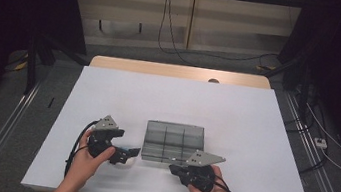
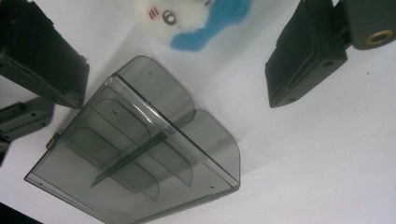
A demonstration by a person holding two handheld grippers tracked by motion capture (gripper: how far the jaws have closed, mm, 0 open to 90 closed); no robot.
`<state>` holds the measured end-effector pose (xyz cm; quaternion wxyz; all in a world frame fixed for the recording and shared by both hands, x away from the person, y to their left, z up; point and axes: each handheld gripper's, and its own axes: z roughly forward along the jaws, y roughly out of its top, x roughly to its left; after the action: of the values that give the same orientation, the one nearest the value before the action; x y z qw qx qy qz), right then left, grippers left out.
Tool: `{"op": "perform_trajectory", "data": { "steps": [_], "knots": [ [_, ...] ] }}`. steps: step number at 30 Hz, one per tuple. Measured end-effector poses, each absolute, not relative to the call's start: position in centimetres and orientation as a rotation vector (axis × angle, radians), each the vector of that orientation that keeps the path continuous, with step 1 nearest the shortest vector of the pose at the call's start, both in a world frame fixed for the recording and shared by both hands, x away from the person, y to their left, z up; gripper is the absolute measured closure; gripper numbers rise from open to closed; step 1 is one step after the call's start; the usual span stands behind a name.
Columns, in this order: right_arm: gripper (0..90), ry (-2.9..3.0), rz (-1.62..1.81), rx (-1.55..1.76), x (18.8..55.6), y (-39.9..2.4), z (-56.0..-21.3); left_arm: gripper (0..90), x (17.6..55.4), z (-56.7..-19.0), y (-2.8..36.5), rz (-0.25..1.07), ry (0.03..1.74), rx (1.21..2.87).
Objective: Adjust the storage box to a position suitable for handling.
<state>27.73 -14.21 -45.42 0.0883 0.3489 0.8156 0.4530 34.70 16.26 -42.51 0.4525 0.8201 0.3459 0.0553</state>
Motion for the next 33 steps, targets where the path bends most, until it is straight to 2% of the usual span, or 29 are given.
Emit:
{"op": "perform_trajectory", "data": {
  "steps": [18,26,33],
  "knots": [
    [90.0,2.456,1.26,1.057,28.9,-13.7,-46.3,6.5,34.7,-42.6,16.4,0.135,0.861,2.028],
    [90.0,2.352,1.349,1.011,28.8,-14.0,-44.5,6.7,34.9,-42.7,16.5,0.139,0.872,2.037],
    [90.0,2.389,1.332,1.005,28.8,-13.8,-45.0,6.8,35.0,-42.8,16.5,0.136,0.875,2.036]
  ]
}}
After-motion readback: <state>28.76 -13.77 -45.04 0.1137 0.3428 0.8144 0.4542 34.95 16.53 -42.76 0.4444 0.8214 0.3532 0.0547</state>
